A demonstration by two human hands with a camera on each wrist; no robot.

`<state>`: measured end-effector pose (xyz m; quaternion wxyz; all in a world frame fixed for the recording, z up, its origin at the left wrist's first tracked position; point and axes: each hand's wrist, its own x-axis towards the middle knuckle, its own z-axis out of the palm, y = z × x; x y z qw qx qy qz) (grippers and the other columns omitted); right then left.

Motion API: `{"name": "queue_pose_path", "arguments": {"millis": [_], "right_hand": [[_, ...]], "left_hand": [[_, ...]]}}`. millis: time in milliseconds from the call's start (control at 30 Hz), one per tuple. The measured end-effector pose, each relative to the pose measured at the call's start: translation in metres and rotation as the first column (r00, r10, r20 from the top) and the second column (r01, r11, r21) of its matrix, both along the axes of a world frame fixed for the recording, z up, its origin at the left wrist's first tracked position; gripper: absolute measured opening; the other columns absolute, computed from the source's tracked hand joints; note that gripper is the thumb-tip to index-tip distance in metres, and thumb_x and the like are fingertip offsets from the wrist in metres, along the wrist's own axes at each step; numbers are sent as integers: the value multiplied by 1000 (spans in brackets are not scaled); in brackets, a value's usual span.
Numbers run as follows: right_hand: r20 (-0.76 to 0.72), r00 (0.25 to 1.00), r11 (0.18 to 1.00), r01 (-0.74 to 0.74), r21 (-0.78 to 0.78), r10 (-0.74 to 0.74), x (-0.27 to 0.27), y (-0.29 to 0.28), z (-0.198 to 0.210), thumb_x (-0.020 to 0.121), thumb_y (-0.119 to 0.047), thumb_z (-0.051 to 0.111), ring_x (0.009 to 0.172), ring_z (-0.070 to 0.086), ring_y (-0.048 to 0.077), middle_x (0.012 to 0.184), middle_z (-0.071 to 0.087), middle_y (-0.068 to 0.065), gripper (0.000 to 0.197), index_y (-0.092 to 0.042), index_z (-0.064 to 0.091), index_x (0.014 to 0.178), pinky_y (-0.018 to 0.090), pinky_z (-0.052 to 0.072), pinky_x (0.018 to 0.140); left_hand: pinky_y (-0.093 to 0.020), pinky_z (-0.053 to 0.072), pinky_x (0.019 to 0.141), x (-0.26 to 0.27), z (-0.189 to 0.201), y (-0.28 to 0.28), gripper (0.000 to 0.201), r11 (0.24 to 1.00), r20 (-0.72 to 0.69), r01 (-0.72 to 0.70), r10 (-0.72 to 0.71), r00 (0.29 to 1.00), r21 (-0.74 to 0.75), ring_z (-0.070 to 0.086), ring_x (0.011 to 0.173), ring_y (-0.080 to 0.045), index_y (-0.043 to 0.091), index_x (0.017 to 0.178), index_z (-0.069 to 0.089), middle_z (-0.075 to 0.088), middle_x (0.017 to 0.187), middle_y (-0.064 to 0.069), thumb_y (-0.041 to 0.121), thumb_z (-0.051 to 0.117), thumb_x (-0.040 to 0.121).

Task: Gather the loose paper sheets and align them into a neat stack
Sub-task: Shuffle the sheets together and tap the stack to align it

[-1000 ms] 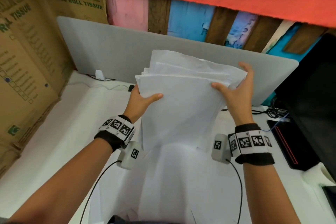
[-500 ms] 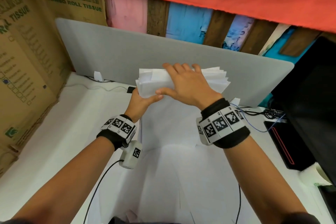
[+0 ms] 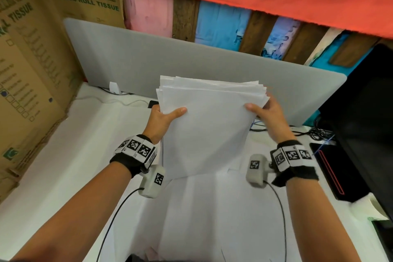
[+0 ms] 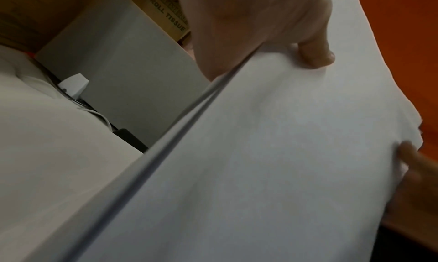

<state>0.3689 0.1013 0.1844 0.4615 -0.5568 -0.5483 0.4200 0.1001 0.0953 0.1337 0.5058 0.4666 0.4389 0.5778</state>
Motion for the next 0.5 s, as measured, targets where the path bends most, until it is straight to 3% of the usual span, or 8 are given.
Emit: {"name": "queue_pose_path", "arguments": {"millis": [67, 133, 200, 300, 400, 500], "right_hand": [[-198, 980, 993, -33, -114, 10, -4, -5, -29, 65, -31, 80, 100, 64, 19, 103, 69, -5, 56, -16, 56, 113, 19, 54, 67], [-232, 972, 988, -65, -137, 32, -13, -8, -45, 39, -51, 89, 90, 69, 11, 93, 73, -9, 77, -19, 61, 103, 20, 53, 69], [-246, 969, 995, -43, -87, 21, -17, -5, -45, 27, -57, 88, 86, 69, 9, 90, 74, -9, 87, -19, 63, 100, 20, 54, 69], [-279, 960, 1000, -6, 3, 6, -17, 0, -26, 35, -56, 87, 89, 68, 12, 93, 73, -7, 74, -23, 64, 98, 28, 56, 75], [-221, 974, 997, -40, 60, 53, -21, -2, -7, 56, -33, 79, 84, 68, 6, 86, 73, -12, 42, -26, 64, 95, 25, 54, 70], [-221, 972, 990, -53, 133, 81, -25, -2, 5, 57, -28, 75, 86, 66, 6, 92, 70, -9, 43, -27, 63, 98, 23, 54, 73]], "left_hand": [[-16, 53, 67, 1, 1, 0, 22, 1000, 4, 16, -16, 1000, 3, 68, 77, -1, 21, 92, 63, 72, 78, 18, 2, 65, 82], [-16, 53, 68, 1, 4, -1, 28, 999, 4, 44, -44, 999, 18, 68, 80, -1, 23, 95, 62, 72, 82, 18, 5, 72, 76], [-16, 52, 70, -1, 9, -2, 37, 997, 0, 73, -73, 997, 40, 68, 84, -1, 24, 97, 60, 72, 85, 18, 17, 77, 64], [-16, 52, 70, -3, 16, -1, 50, 994, 25, 99, -100, 995, 45, 68, 84, -2, 23, 98, 60, 72, 85, 15, 33, 74, 51], [-18, 52, 72, -3, 23, 2, 63, 993, 30, 104, -106, 994, 62, 67, 88, -5, 15, 106, 59, 72, 91, 9, 34, 75, 49], [-20, 52, 74, -2, 24, 4, 65, 995, 36, 51, -55, 998, 82, 67, 91, -6, 13, 109, 57, 69, 97, 6, 31, 77, 50]]}}
